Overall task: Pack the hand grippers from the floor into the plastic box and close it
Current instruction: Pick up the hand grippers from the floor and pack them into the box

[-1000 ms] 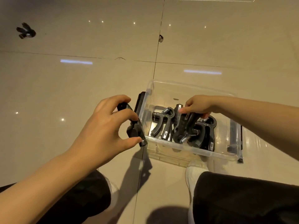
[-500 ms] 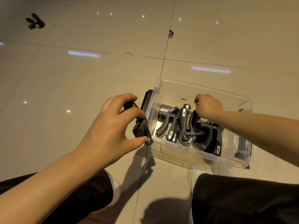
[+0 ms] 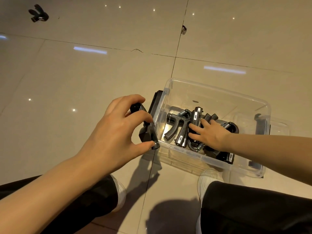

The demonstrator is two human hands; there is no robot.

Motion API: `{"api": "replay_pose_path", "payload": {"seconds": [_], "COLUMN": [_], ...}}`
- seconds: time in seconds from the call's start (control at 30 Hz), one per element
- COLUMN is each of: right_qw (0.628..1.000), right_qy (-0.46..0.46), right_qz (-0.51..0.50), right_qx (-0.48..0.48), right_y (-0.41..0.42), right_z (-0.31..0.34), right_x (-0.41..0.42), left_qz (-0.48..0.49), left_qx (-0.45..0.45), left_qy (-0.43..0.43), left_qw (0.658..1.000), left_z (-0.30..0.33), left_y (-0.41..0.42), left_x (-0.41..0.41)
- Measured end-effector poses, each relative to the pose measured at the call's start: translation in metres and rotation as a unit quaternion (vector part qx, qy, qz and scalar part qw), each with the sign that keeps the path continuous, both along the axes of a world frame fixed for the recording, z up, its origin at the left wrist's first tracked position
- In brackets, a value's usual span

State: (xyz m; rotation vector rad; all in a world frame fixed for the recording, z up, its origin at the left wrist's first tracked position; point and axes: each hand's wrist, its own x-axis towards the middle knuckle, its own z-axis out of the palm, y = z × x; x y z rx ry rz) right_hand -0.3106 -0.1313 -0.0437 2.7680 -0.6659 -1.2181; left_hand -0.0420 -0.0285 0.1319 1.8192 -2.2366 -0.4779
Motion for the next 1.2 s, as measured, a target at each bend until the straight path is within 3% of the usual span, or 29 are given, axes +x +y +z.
{"api": "replay_pose_path", "payload": {"seconds": [0.27, 0.5, 0.6, 0.67, 0.77, 0.8, 0.9, 1.03, 1.1, 1.2], "right_qw": [0.998, 0.998, 0.988, 0.944, 0.809, 0.786, 0.77, 0.777, 0.763, 0.696], "right_qy": [-0.022, -0.03, -0.109, -0.232, -0.418, -0.468, -0.56, -0.56, -0.574, -0.631], "right_qz": [-0.048, -0.054, -0.107, -0.211, -0.358, -0.354, -0.268, -0.238, -0.264, -0.328], "right_qx": [-0.036, -0.011, 0.03, 0.103, 0.207, 0.193, 0.146, 0.162, 0.14, 0.098], "right_y": [-0.013, -0.018, -0.02, -0.018, -0.007, -0.003, 0.002, 0.003, 0.007, 0.004], "right_z": [-0.002, 0.002, 0.021, 0.041, 0.079, 0.092, 0.127, 0.148, 0.151, 0.158], "right_x": [-0.005, -0.008, -0.007, 0.002, 0.023, 0.029, 0.037, 0.038, 0.039, 0.041], "left_qz": [0.009, 0.009, 0.017, 0.035, 0.08, 0.105, 0.202, 0.3, 0.342, 0.368], "left_qx": [-0.01, -0.022, -0.033, -0.039, -0.043, -0.038, -0.014, 0.011, 0.041, 0.091], "left_qy": [0.007, 0.012, 0.03, 0.059, 0.124, 0.154, 0.246, 0.337, 0.417, 0.524], "left_qw": [1.0, 1.0, 0.999, 0.997, 0.988, 0.982, 0.948, 0.892, 0.841, 0.763], "left_z": [-0.002, -0.002, 0.0, 0.004, 0.011, 0.013, 0.018, 0.016, 0.02, 0.025], "left_y": [-0.006, -0.009, -0.012, -0.015, -0.02, -0.022, -0.027, -0.03, -0.031, -0.033], "left_x": [-0.002, -0.007, -0.008, -0.009, -0.013, -0.015, -0.02, -0.022, -0.025, -0.035]}}
